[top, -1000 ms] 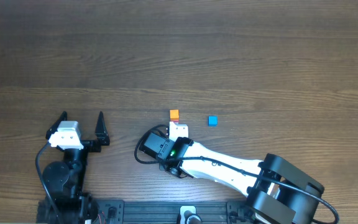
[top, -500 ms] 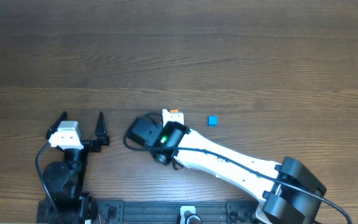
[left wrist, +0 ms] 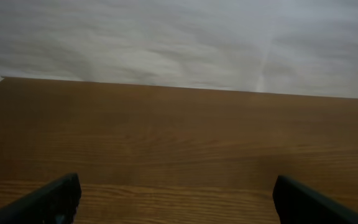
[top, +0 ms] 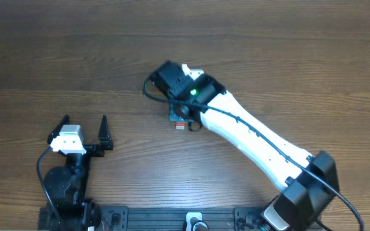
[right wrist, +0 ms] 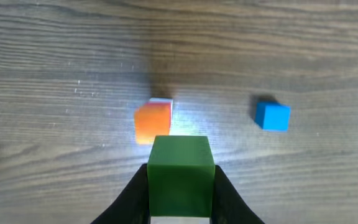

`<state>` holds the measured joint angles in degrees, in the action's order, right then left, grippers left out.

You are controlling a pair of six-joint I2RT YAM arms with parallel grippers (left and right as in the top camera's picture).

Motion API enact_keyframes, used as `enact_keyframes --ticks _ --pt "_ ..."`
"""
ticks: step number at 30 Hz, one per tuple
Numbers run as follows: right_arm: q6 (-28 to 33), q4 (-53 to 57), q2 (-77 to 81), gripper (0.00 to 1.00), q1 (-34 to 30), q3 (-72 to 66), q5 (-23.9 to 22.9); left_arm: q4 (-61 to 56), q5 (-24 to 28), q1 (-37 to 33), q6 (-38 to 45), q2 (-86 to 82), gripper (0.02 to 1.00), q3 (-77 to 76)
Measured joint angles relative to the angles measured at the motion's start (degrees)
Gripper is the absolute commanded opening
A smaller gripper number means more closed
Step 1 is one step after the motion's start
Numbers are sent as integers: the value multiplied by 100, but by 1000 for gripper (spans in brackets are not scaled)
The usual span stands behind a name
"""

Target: Stack Cubes

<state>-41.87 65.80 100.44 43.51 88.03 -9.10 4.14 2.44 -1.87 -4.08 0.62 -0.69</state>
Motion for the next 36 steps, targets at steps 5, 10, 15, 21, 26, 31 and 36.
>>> enact_keyframes --ticks 5,10,15,21,26,31,36 --pt "199 17 555 12 -17 216 219 0 0 0 0 0 1000 0" --pt "284 70 809 12 -17 221 428 0 -2 0 0 0 1000 0" --pt "308 70 859 9 -17 221 538 0 0 0 0 0 1000 0" --pt "310 50 859 9 -17 221 562 0 0 0 0 0 1000 0" --pt "304 -76 859 9 -17 219 577 0 0 0 0 0 1000 0" --pt "304 -221 859 12 -17 208 581 0 0 0 0 0 1000 0" --pt "302 -238 859 9 -17 175 601 0 0 0 0 0 1000 0"
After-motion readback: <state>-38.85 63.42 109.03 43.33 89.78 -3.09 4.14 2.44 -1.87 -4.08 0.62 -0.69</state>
